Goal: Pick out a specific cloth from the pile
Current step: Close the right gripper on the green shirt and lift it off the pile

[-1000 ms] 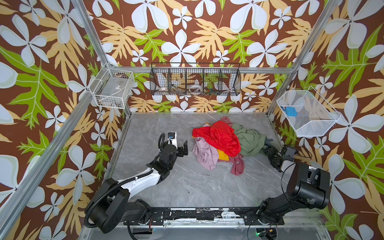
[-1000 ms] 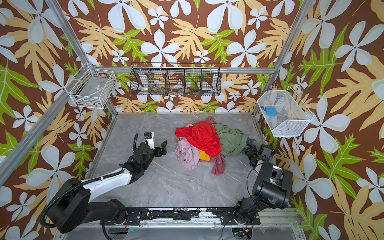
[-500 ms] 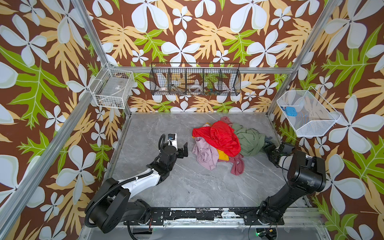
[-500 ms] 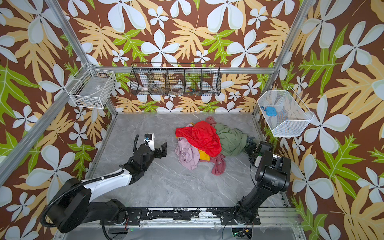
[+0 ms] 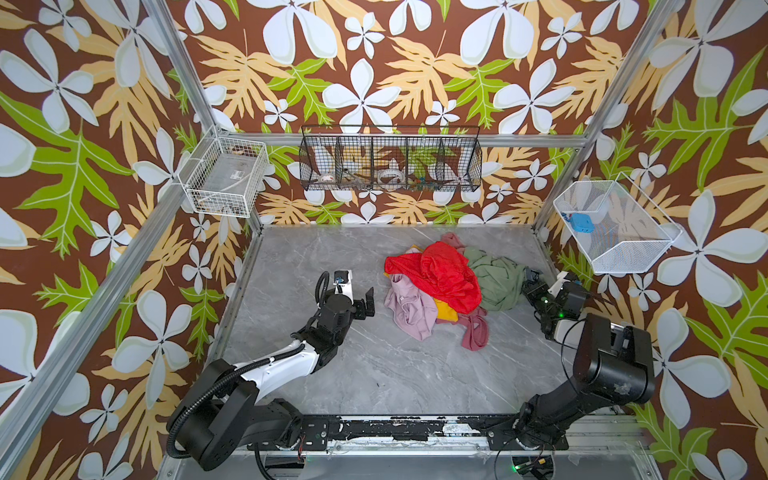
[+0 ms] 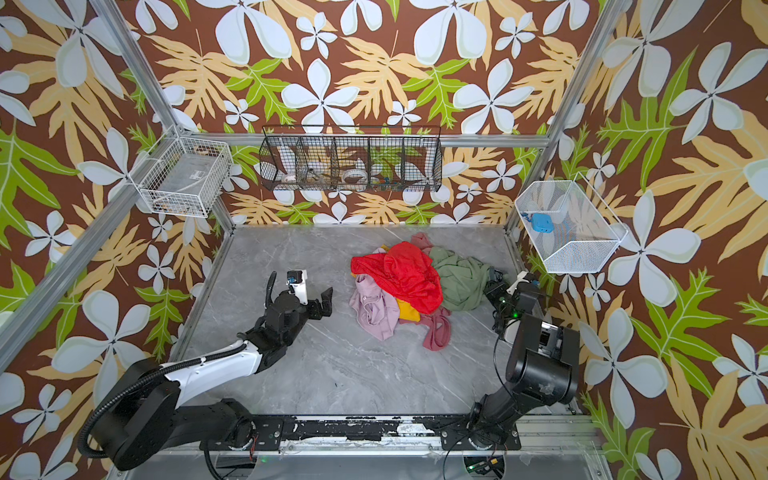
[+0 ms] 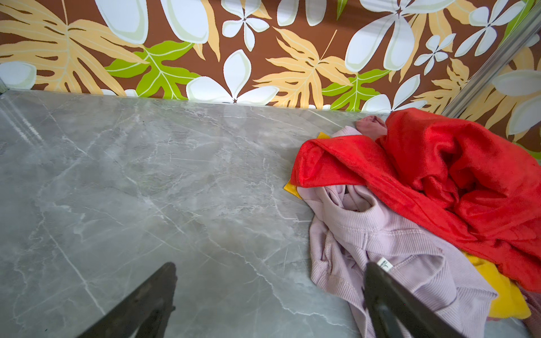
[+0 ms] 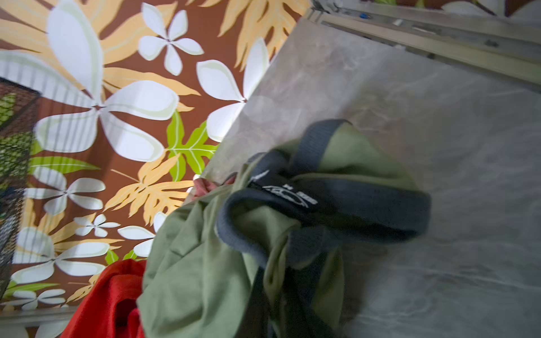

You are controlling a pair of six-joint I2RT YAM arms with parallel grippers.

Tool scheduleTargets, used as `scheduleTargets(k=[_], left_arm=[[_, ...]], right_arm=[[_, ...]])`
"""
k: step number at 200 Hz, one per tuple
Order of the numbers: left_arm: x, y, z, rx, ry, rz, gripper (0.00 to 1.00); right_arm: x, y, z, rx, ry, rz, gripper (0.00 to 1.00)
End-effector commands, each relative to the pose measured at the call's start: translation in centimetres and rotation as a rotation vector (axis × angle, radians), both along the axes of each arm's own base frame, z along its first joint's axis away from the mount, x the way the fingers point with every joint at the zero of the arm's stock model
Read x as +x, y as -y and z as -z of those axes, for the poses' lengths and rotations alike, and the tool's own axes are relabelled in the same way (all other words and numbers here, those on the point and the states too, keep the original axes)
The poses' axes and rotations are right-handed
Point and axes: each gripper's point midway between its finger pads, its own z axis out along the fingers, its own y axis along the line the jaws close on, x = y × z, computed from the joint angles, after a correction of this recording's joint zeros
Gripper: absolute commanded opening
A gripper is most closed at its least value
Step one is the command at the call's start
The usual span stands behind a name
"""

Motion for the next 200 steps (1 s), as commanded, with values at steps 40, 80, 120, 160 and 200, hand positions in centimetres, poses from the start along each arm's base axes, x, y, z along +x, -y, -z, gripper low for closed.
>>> scheduleTargets(k=[40, 80, 120, 160, 200], left_arm=[[0.4, 0.9, 0.0, -0.01, 0.001, 0.023, 1.0], [0.4, 2.4, 0.5, -0.007, -0.014, 0.057, 1.0], [0.5, 4.3, 1.0, -0.013, -0.035, 0.106, 1.0], [0.9, 5.7, 1.5, -0.025, -0.058, 0.142, 1.0], [1.5, 7.3, 2.0, -0.022, -0.081, 0.178, 1.0]], right_arm=[[-1.1, -1.6, -7.4, -0.083, 0.2, -0.037, 0.0], [-1.7, -3.8, -11.2, -0.098, 0.284, -0.096, 0.0], [-2.9, -4.9, -14.4, -0.106, 0.389, -0.116, 0.0], [-4.6, -5.4, -17.2, -0.086, 0.478, -0.103, 0.0], [-6.2, -6.2, -20.3, -0.08, 0.551, -0.104, 0.0]])
